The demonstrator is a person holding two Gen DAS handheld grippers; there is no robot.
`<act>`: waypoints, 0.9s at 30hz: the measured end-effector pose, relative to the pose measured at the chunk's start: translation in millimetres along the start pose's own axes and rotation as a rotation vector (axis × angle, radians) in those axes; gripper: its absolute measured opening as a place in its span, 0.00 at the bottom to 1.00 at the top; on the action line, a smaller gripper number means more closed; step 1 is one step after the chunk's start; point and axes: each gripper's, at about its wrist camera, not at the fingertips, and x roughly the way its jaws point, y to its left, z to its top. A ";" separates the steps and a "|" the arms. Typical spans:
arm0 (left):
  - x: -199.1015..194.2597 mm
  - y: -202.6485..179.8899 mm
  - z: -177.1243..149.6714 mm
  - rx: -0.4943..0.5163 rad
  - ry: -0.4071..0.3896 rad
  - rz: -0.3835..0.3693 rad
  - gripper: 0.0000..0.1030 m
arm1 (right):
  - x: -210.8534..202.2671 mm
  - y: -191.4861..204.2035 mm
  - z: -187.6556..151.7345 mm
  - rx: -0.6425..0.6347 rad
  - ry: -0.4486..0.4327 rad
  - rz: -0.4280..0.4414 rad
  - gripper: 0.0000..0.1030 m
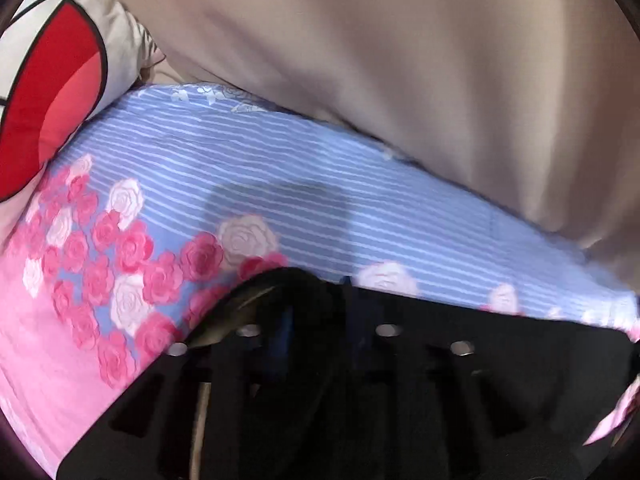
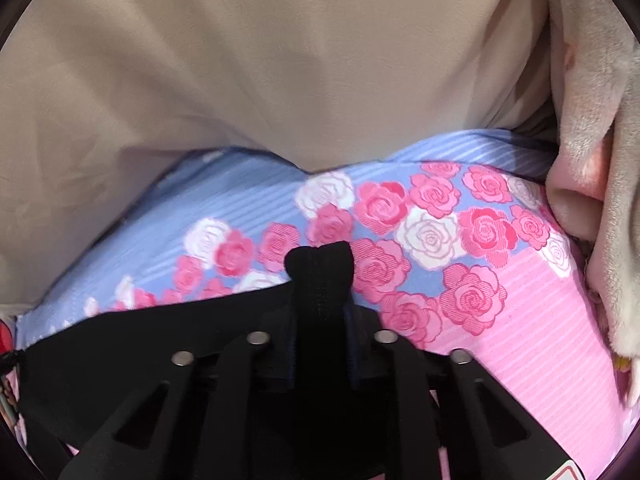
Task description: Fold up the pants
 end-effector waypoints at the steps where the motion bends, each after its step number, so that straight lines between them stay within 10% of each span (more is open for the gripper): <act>1: -12.7 -2.2 -1.5 0.006 -0.026 0.008 0.08 | -7.8 2.5 0.0 0.004 -0.023 0.004 0.12; 16: -250.1 30.8 -128.3 0.094 -0.297 -0.307 0.04 | -204.7 23.7 -51.7 -0.224 -0.324 0.159 0.11; 21: -263.1 58.2 -194.4 0.099 -0.247 -0.304 0.04 | -241.6 8.8 -97.1 -0.280 -0.373 0.190 0.12; 27: -183.7 94.5 -257.7 0.048 -0.016 -0.166 0.07 | -216.1 -27.5 -162.6 -0.250 -0.247 0.116 0.14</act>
